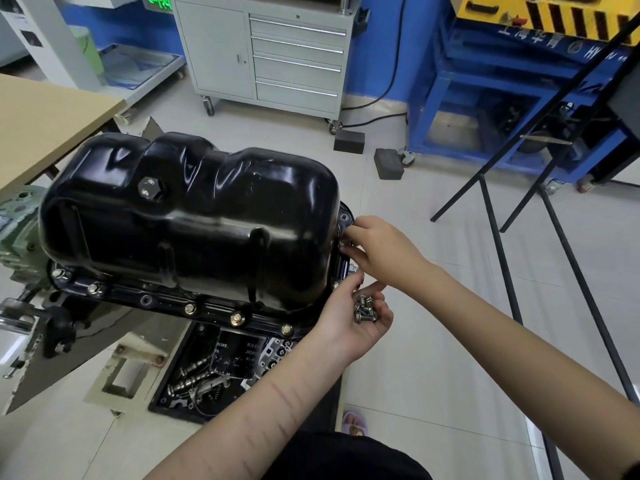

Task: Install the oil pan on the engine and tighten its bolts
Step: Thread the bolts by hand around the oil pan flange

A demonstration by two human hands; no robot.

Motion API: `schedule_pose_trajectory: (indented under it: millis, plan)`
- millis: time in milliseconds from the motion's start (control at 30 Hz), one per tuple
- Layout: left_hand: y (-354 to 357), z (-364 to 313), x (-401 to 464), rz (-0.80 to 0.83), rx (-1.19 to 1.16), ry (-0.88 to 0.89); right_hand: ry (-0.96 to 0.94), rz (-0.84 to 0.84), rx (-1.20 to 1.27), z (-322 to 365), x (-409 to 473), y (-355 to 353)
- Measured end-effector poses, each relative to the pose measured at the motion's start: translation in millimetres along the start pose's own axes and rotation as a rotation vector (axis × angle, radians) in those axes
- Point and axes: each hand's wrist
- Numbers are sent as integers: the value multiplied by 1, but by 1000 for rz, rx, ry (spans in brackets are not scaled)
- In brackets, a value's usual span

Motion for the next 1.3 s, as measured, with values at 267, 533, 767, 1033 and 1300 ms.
schedule_pose_trajectory:
  millis: [267,533,767,1033,1300]
  plan:
    - [-2,-1,-3,14,37,11,44,16,-30,0,3,0]
    - [0,-2,-5,29,45,26,50,-22,59,1,2,0]
    - [-1,-1,-6,17,66,50,42,-8,125,-1,0,-1]
    - [-1,-4,-12,53,87,98,52,-18,67,-3,1,2]
    - [2,-5,-13,56,51,115,106,-21,124,2,-5,-19]
Point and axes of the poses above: each hand's wrist, its own x-axis towards the middle knuckle, its own y-axis out of the palm, z = x × y, and after that the axes turned 2 degrees about x, right-handed
